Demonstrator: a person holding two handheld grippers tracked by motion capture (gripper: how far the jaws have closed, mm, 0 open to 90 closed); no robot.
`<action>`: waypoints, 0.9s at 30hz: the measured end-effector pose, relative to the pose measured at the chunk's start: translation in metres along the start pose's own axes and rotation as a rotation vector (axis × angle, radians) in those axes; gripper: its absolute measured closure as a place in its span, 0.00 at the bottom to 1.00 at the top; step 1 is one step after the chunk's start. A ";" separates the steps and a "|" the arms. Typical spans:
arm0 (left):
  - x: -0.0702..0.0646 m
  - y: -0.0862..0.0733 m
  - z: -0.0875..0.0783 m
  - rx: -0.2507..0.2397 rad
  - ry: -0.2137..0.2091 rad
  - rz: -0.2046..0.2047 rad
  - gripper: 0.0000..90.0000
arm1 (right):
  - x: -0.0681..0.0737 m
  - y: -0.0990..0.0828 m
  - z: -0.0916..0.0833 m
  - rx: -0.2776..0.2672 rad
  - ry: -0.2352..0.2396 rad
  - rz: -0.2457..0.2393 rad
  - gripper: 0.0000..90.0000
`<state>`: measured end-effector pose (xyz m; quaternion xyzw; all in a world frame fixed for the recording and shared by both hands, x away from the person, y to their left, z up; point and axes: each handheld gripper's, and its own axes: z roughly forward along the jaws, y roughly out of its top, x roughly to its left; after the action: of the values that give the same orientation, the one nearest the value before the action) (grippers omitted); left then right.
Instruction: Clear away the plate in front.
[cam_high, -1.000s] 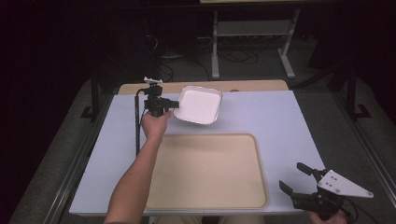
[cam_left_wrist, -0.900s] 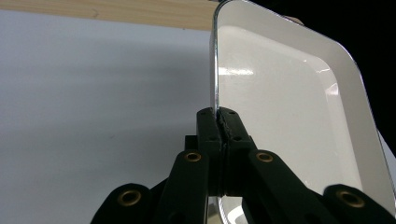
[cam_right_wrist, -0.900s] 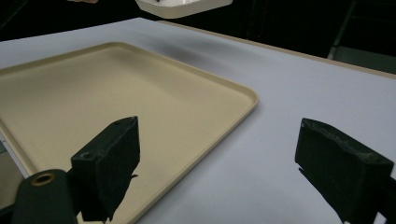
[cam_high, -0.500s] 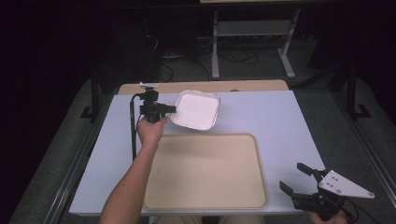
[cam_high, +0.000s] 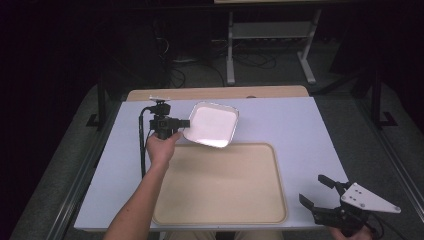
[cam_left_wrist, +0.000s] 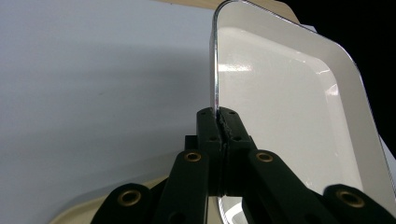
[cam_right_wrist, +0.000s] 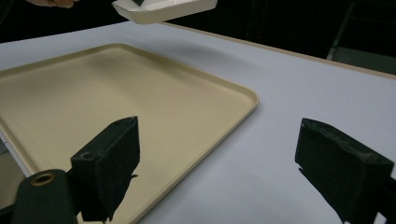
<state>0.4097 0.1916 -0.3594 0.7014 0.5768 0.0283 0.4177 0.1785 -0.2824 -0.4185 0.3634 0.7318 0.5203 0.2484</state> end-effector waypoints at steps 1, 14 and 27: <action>0.000 -0.001 -0.001 0.002 0.004 0.005 0.99 | 0.000 0.000 0.000 0.000 0.000 0.000 0.14; 0.012 -0.025 -0.012 -0.001 -0.004 -0.026 0.98 | 0.001 0.000 0.000 0.008 -0.005 -0.005 0.14; 0.017 -0.043 -0.020 -0.001 -0.017 -0.022 0.98 | 0.002 0.001 0.000 0.013 -0.016 -0.005 0.14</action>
<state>0.3710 0.2160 -0.3802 0.6951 0.5808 0.0183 0.4233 0.1780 -0.2807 -0.4179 0.3671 0.7342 0.5120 0.2532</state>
